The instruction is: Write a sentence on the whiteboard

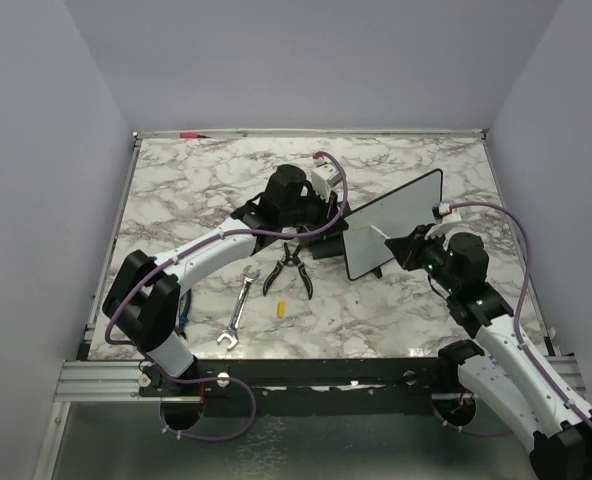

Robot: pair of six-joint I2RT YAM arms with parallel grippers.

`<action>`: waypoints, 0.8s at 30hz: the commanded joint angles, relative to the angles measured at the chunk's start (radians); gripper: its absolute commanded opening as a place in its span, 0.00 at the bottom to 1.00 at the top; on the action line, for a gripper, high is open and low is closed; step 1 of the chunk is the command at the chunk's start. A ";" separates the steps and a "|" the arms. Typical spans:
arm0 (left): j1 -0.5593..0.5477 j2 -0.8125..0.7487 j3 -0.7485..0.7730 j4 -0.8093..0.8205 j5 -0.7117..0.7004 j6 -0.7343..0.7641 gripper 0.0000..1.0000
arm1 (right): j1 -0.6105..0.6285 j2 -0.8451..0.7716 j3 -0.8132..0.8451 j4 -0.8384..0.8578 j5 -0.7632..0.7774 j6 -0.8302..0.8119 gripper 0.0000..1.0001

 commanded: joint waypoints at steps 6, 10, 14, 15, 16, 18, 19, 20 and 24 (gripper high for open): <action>-0.017 -0.001 0.028 -0.018 0.058 0.016 0.00 | -0.002 -0.057 0.023 -0.005 -0.051 -0.028 0.01; -0.018 -0.002 0.029 -0.018 0.058 0.015 0.00 | -0.002 -0.096 0.032 0.010 -0.116 -0.028 0.01; -0.020 -0.003 0.029 -0.018 0.058 0.014 0.00 | -0.002 -0.096 0.042 0.023 -0.124 -0.021 0.01; -0.022 -0.003 0.029 -0.018 0.058 0.015 0.00 | -0.002 -0.088 0.043 0.046 -0.119 -0.022 0.01; -0.022 -0.003 0.029 -0.018 0.058 0.015 0.00 | -0.003 -0.080 0.045 0.058 -0.116 -0.024 0.01; -0.023 -0.002 0.029 -0.018 0.058 0.015 0.00 | -0.002 -0.061 0.049 0.076 -0.113 -0.027 0.01; -0.022 -0.002 0.029 -0.018 0.057 0.014 0.00 | -0.002 -0.055 0.049 0.087 -0.113 -0.028 0.01; -0.022 -0.002 0.029 -0.018 0.058 0.014 0.00 | -0.003 -0.049 0.049 0.096 -0.113 -0.029 0.01; -0.023 -0.002 0.029 -0.018 0.059 0.015 0.00 | -0.002 -0.023 0.051 0.118 -0.103 -0.033 0.01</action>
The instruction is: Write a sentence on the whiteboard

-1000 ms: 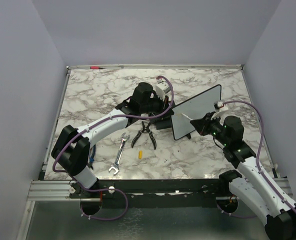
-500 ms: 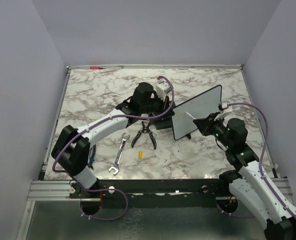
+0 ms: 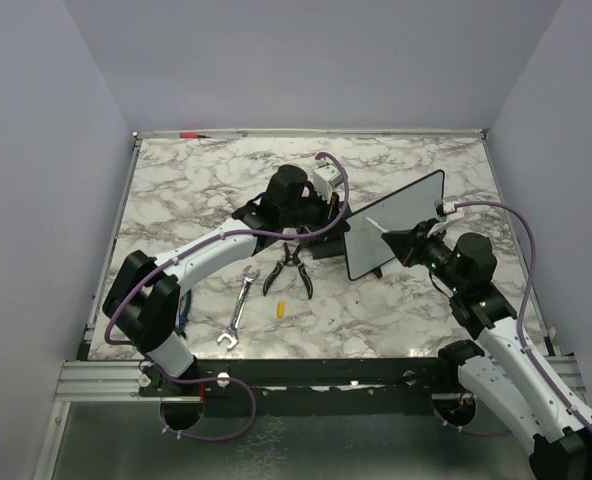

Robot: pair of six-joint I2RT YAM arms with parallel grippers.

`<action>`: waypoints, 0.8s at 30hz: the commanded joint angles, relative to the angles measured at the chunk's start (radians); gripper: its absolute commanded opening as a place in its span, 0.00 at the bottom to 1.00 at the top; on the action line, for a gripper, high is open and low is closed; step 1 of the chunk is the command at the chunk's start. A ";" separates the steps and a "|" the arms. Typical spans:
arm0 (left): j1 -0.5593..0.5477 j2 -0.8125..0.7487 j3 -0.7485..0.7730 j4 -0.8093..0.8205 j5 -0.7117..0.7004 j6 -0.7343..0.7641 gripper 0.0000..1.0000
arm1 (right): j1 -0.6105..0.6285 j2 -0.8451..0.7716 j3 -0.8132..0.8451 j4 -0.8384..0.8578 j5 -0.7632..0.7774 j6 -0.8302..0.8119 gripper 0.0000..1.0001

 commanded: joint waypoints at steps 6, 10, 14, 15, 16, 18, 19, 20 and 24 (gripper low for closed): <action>-0.018 -0.006 0.028 -0.016 0.044 0.015 0.00 | -0.002 0.023 0.012 0.049 0.016 -0.023 0.01; -0.018 -0.007 0.028 -0.016 0.044 0.014 0.00 | -0.002 0.022 0.000 0.013 0.025 -0.027 0.01; -0.018 -0.008 0.028 -0.016 0.046 0.014 0.00 | -0.003 0.021 -0.022 -0.017 0.030 -0.023 0.01; -0.018 -0.008 0.028 -0.016 0.046 0.014 0.00 | -0.002 0.019 -0.028 -0.023 0.031 -0.022 0.01; -0.018 -0.008 0.028 -0.016 0.046 0.015 0.00 | -0.003 0.017 -0.035 -0.028 0.034 -0.019 0.01; -0.017 -0.008 0.028 -0.016 0.046 0.014 0.00 | -0.002 0.012 -0.046 -0.030 0.036 -0.014 0.01; -0.017 -0.008 0.029 -0.016 0.046 0.014 0.00 | -0.002 0.012 -0.049 -0.060 0.037 -0.014 0.01; -0.017 -0.007 0.029 -0.016 0.045 0.014 0.00 | -0.003 0.011 -0.053 -0.068 0.041 -0.011 0.01; -0.018 -0.007 0.029 -0.016 0.044 0.015 0.00 | -0.002 0.003 -0.064 -0.094 0.069 0.006 0.01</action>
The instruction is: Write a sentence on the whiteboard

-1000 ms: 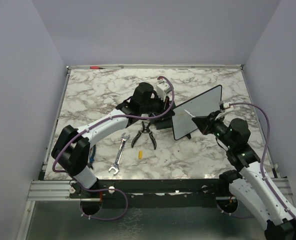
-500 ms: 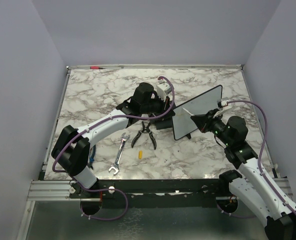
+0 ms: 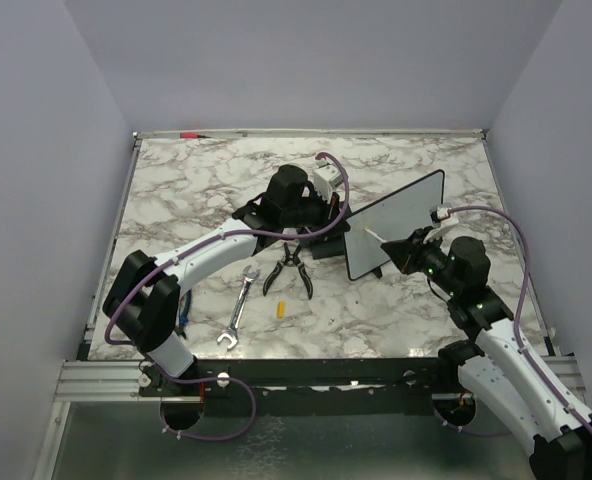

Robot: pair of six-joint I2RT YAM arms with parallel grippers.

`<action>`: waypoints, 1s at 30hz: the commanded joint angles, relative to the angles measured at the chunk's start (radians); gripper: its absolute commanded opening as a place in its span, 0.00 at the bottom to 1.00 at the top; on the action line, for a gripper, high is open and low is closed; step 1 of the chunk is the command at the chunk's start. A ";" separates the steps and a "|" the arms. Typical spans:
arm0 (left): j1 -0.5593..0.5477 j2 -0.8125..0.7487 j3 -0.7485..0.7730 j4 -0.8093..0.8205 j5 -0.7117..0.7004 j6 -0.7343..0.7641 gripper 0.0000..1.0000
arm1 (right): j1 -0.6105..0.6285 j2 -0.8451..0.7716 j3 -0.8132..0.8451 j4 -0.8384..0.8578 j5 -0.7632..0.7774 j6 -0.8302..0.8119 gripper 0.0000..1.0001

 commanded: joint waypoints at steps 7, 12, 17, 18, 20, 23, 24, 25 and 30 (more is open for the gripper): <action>-0.017 -0.010 0.028 -0.015 0.044 0.011 0.00 | -0.002 0.010 -0.018 -0.094 0.083 0.020 0.01; -0.016 -0.013 0.026 -0.015 0.044 0.014 0.00 | -0.002 0.011 -0.013 -0.112 0.109 0.022 0.01; -0.017 -0.012 0.026 -0.015 0.044 0.012 0.00 | -0.003 0.003 -0.002 -0.103 0.149 0.017 0.01; -0.017 -0.011 0.026 -0.015 0.043 0.012 0.00 | -0.002 0.001 0.004 -0.097 0.151 0.014 0.01; -0.017 -0.011 0.026 -0.014 0.043 0.013 0.00 | -0.002 -0.004 0.013 -0.085 0.145 0.013 0.01; -0.016 -0.010 0.026 -0.015 0.043 0.014 0.00 | -0.003 -0.028 0.024 -0.073 0.129 0.016 0.01; -0.017 -0.010 0.026 -0.015 0.043 0.013 0.00 | -0.002 -0.041 0.029 -0.075 0.122 0.018 0.01; -0.017 -0.010 0.026 -0.015 0.042 0.014 0.00 | -0.003 -0.057 0.031 -0.076 0.115 0.021 0.01; -0.016 -0.009 0.026 -0.015 0.043 0.014 0.00 | -0.002 -0.120 0.045 -0.099 0.110 0.025 0.01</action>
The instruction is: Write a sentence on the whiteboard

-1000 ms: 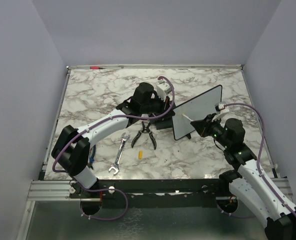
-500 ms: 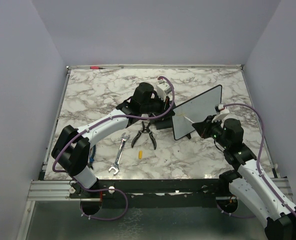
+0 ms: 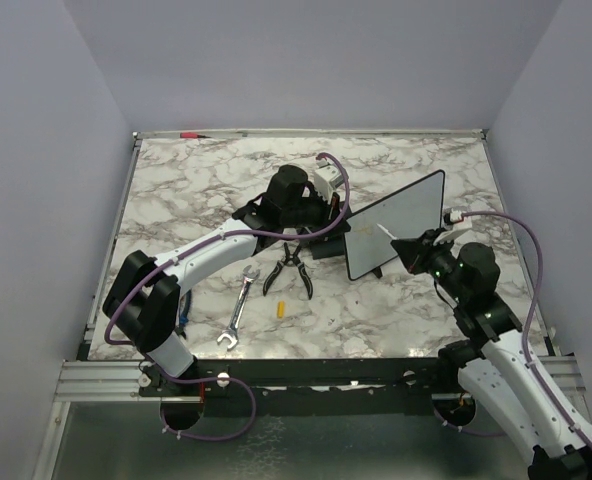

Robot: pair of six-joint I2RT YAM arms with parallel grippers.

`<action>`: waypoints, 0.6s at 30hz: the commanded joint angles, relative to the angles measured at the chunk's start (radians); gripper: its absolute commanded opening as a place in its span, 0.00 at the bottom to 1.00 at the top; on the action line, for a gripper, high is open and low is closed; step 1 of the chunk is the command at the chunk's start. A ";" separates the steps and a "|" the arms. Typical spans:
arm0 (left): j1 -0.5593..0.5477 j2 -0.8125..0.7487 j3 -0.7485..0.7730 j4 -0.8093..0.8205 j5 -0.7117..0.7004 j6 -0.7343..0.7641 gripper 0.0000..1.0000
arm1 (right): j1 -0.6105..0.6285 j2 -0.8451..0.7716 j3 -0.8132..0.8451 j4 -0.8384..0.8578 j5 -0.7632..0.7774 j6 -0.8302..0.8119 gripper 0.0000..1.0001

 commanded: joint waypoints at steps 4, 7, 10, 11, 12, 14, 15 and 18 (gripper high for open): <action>-0.015 -0.010 0.026 -0.015 0.045 0.011 0.00 | -0.002 -0.029 0.044 0.022 0.019 0.006 0.01; -0.016 -0.010 0.024 -0.015 0.044 0.013 0.00 | -0.002 0.000 0.046 0.065 0.009 0.003 0.01; -0.017 -0.010 0.025 -0.015 0.045 0.013 0.00 | -0.002 0.028 0.054 0.095 -0.003 -0.001 0.01; -0.017 -0.008 0.026 -0.015 0.045 0.012 0.00 | -0.002 0.037 0.058 0.104 -0.007 -0.003 0.01; -0.017 -0.008 0.026 -0.015 0.045 0.013 0.00 | -0.002 0.044 0.061 0.108 -0.009 -0.005 0.01; -0.018 -0.008 0.026 -0.015 0.046 0.012 0.00 | -0.002 0.052 0.059 0.116 -0.014 -0.006 0.01; -0.017 -0.008 0.026 -0.014 0.046 0.012 0.00 | -0.003 0.056 0.060 0.117 -0.014 -0.007 0.01; -0.018 -0.007 0.026 -0.034 0.046 0.012 0.00 | -0.002 0.071 0.056 0.117 -0.009 -0.007 0.01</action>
